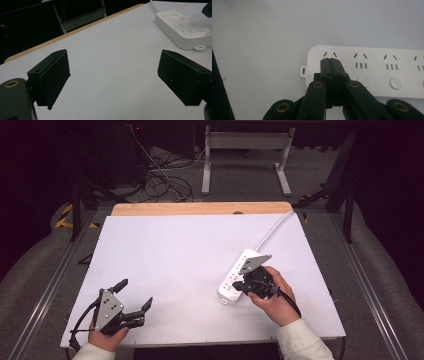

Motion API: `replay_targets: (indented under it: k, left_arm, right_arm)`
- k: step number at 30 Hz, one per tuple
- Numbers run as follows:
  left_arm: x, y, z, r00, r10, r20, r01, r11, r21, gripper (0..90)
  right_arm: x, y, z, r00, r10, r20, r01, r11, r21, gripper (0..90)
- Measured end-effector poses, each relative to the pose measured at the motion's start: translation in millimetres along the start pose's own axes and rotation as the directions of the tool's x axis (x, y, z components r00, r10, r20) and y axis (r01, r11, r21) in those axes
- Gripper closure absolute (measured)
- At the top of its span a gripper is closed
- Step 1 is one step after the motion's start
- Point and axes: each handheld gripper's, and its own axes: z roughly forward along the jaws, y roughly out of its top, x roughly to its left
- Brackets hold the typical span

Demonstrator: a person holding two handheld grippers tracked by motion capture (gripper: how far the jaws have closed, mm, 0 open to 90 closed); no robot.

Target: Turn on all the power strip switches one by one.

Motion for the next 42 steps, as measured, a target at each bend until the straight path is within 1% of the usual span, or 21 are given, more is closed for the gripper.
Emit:
replay_targets:
  k: [2, 4, 6, 7, 10, 13, 15, 17, 20, 23, 24, 26, 29, 34, 35, 39, 42]
  left_arm:
    - [-0.1, -0.1, 0.0, 1.0, -0.003, 0.002, 0.003, 1.0, 0.002, 11.1]
    - [0.5, 0.1, -0.2, 1.0, 0.008, -0.002, -0.008, 1.0, 0.003, 11.2]
    - [0.3, 0.1, -0.1, 1.0, 0.006, -0.003, -0.006, 1.0, 0.001, 11.2]
    - [-0.1, -0.1, 0.0, 1.0, -0.001, -0.001, 0.001, 1.0, 0.0, 11.2]
    - [0.3, 0.0, -0.1, 1.0, 0.007, -0.003, -0.007, 1.0, 0.001, 11.2]
    - [0.0, -0.1, -0.1, 1.0, 0.003, -0.002, -0.003, 1.0, 0.0, 11.2]
    - [0.1, 0.0, -0.4, 1.0, 0.004, -0.004, -0.004, 1.0, -0.002, 11.2]
    - [0.1, 0.0, -0.5, 1.0, 0.004, -0.004, -0.004, 1.0, -0.002, 11.3]
    - [-0.1, 0.0, -0.4, 1.0, 0.003, -0.002, -0.003, 1.0, -0.001, 11.2]
    - [-0.2, 0.0, -0.6, 1.0, 0.003, -0.003, -0.003, 1.0, -0.002, 11.2]
    - [-0.2, 0.0, -0.6, 1.0, 0.003, -0.002, -0.003, 1.0, -0.001, 11.2]
    - [-0.2, 0.1, -0.6, 1.0, 0.003, -0.002, -0.003, 1.0, 0.0, 11.3]
    - [-0.2, 0.2, -0.6, 1.0, 0.003, -0.001, -0.003, 1.0, 0.001, 11.4]
    - [-0.5, 0.3, -0.7, 1.0, 0.005, -0.003, -0.005, 1.0, 0.002, 11.5]
    - [-0.5, 0.3, -0.7, 1.0, 0.005, -0.003, -0.005, 1.0, 0.002, 11.6]
    - [-0.6, 0.3, -0.8, 1.0, 0.005, -0.004, -0.005, 1.0, 0.002, 11.5]
    - [-0.7, 0.4, -0.8, 1.0, 0.006, -0.003, -0.006, 1.0, 0.003, 11.5]
  right_arm:
    - [-0.4, 0.1, 3.2, 1.0, 0.001, -0.001, -0.001, 1.0, 0.016, 90.0]
    - [-0.6, -0.1, 6.1, 1.0, 0.006, 0.0, -0.006, 1.0, 0.028, 90.0]
    - [-0.7, -0.6, 11.1, 1.0, 0.003, 0.005, -0.003, 0.999, 0.046, 90.0]
    - [-0.7, -0.6, 11.1, 1.0, 0.003, 0.005, -0.003, 0.999, 0.046, 90.0]
    - [-0.3, -1.1, 14.3, 0.9999, 0.009, 0.009, -0.009, 0.998, 0.056, 90.0]
    - [-0.7, -1.9, 16.7, 0.9999, 0.007, 0.011, -0.008, 0.998, 0.067, 90.0]
    - [-0.8, -2.8, 18.4, 0.9997, 0.017, 0.016, -0.018, 0.997, 0.07, 90.0]
    - [-1.1, -3.5, 19.3, 0.9999, 0.011, 0.013, -0.012, 0.997, 0.076, 90.0]
    - [-1.2, -4.0, 20.3, 0.9997, 0.013, 0.021, -0.015, 0.997, 0.075, 90.0]
    - [-0.4, -4.4, 21.2, 0.9996, 0.003, 0.027, -0.005, 0.998, 0.07, 90.0]
    - [-0.1, -4.7, 21.8, 0.9993, -0.003, 0.037, 0.001, 0.997, 0.076, 90.0]
    - [0.0, -5.2, 22.4, 0.9996, 0.0, 0.03, -0.002, 0.998, 0.07, 90.0]
    - [0.0, -5.4, 22.4, 0.9994, 0.005, 0.034, -0.007, 0.998, 0.067, 90.0]
    - [0.4, -6.0, 22.8, 0.9991, -0.022, 0.035, 0.02, 0.997, 0.069, 90.0]
    - [0.8, -6.0, 23.0, 0.9994, -0.012, 0.034, 0.01, 0.997, 0.07, 90.0]
    - [0.3, -6.7, 23.5, 0.9996, -0.002, 0.028, 0.0, 0.998, 0.068, 90.0]
    - [1.5, -6.7, 23.9, 0.9993, -0.005, 0.037, 0.002, 0.997, 0.072, 90.0]
